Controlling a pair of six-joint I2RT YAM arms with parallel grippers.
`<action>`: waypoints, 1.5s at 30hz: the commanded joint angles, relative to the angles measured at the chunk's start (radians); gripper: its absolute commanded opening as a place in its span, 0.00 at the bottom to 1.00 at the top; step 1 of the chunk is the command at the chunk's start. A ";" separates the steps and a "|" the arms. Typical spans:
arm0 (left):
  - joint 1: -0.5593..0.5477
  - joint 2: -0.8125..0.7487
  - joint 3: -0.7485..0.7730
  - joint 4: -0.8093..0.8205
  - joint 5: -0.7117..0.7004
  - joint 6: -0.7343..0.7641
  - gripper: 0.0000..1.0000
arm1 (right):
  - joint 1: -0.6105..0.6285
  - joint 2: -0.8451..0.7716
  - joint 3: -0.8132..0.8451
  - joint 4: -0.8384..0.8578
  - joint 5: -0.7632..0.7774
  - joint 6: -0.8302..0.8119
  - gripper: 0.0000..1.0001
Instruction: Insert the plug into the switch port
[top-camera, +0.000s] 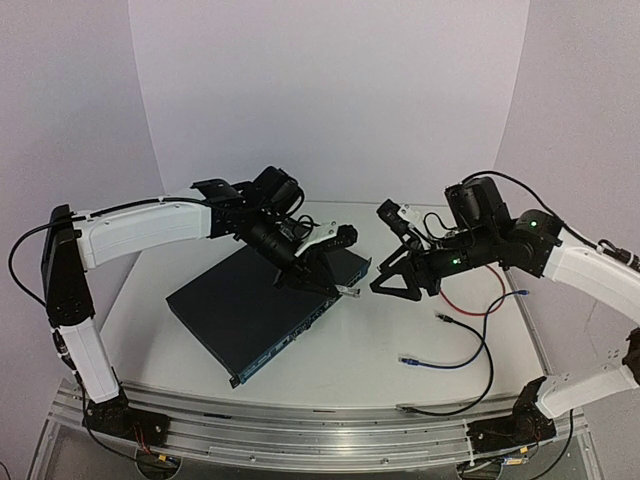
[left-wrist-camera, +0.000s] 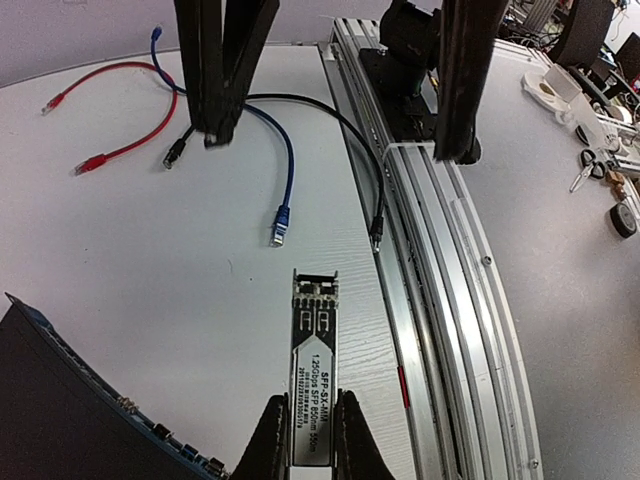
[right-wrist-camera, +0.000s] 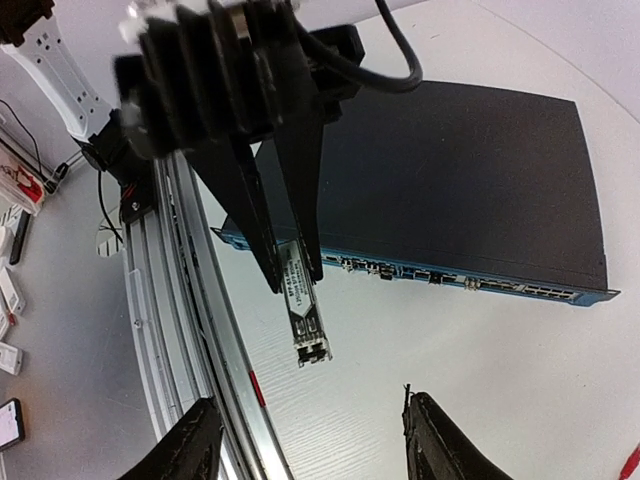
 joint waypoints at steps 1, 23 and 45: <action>-0.003 0.023 0.090 -0.037 0.055 0.027 0.00 | -0.001 0.058 0.071 -0.038 -0.053 -0.085 0.57; -0.004 0.113 0.216 -0.098 0.151 -0.034 0.00 | 0.005 0.162 0.091 -0.035 -0.075 -0.247 0.45; -0.003 0.158 0.284 -0.110 0.203 -0.157 0.00 | 0.012 0.067 0.033 -0.031 -0.058 -0.313 0.49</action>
